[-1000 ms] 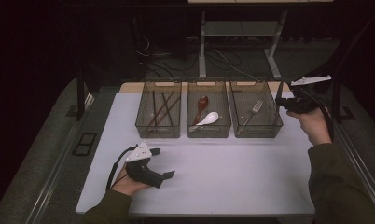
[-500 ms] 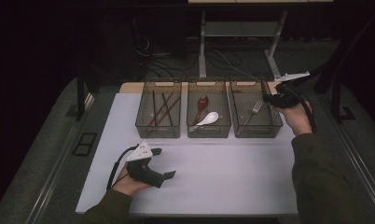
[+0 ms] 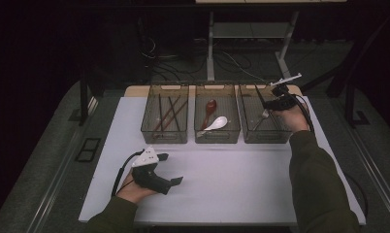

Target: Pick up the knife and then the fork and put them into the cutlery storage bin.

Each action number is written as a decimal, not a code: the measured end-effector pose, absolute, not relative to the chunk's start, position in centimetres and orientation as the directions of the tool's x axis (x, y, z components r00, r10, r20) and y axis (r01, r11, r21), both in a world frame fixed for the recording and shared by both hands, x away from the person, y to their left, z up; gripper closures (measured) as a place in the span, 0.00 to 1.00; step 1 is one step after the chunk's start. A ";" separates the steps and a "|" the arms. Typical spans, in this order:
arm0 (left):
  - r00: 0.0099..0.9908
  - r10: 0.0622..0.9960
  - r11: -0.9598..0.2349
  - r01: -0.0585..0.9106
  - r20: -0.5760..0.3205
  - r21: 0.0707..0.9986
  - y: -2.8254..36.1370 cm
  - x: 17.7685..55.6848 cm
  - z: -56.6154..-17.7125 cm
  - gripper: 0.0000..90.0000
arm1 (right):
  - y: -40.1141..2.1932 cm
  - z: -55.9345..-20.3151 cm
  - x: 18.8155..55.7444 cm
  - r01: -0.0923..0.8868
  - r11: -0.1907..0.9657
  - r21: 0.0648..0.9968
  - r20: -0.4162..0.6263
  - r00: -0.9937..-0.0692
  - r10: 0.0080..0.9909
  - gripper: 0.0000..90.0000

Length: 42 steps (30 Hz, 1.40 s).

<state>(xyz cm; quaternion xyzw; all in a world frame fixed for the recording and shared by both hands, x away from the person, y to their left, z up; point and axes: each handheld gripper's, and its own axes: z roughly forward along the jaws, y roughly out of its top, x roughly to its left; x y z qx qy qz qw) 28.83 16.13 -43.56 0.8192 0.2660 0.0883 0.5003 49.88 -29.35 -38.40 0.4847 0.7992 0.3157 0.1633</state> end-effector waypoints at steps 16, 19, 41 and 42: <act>0.848 0.519 -0.371 0.341 -0.112 0.864 16.0 28.8 -43.6 0.00 | -29.2 -37.5 49.9 0.665 0.292 0.688 0.101 -0.486 0.868 0.60; 0.845 0.523 -0.375 0.343 -0.109 0.861 16.0 28.8 -43.7 0.00 | -29.3 -37.2 49.6 0.657 0.291 0.695 0.117 -0.503 0.856 0.52; 0.849 0.521 -0.394 0.336 -0.094 0.855 16.1 28.5 -43.8 0.00 | -30.2 -36.3 42.0 0.511 0.238 0.826 0.102 -0.550 0.829 0.19; 0.847 0.522 -0.393 0.340 -0.098 0.854 16.1 28.5 -43.8 0.00 | -30.2 -36.3 41.6 0.502 0.237 0.832 0.099 -0.555 0.826 0.19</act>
